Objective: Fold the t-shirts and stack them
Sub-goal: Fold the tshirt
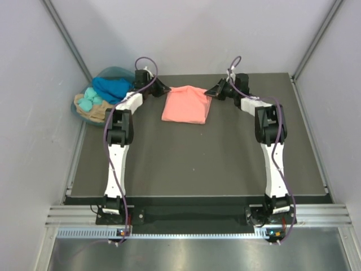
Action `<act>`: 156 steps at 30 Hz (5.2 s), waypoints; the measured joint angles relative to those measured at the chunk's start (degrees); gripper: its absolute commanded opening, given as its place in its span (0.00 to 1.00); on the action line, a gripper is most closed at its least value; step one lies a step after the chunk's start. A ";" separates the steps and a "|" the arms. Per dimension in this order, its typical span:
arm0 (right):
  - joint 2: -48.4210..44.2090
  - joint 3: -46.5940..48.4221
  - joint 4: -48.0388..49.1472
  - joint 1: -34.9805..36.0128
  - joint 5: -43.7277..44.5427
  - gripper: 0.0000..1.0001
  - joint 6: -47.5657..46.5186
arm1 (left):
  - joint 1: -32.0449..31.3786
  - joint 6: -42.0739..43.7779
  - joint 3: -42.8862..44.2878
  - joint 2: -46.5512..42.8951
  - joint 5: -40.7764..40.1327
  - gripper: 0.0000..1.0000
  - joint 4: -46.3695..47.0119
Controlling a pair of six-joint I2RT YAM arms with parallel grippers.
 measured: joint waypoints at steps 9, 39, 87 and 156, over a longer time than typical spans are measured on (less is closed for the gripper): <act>-1.75 -3.39 0.98 -2.34 1.14 0.29 0.13 | 0.09 1.22 -1.09 -1.33 1.11 0.46 2.62; -24.24 -28.22 -13.62 6.91 13.09 0.60 -18.82 | -4.07 17.09 -25.44 -20.55 -4.79 0.54 -9.44; -41.24 -56.76 -6.58 7.52 11.67 0.40 -21.31 | -9.20 8.81 -31.78 -29.31 0.04 0.44 -9.27; -16.28 -30.10 -3.43 -1.38 2.67 0.00 -14.78 | -9.05 9.31 -47.36 -33.33 -8.87 0.40 -12.44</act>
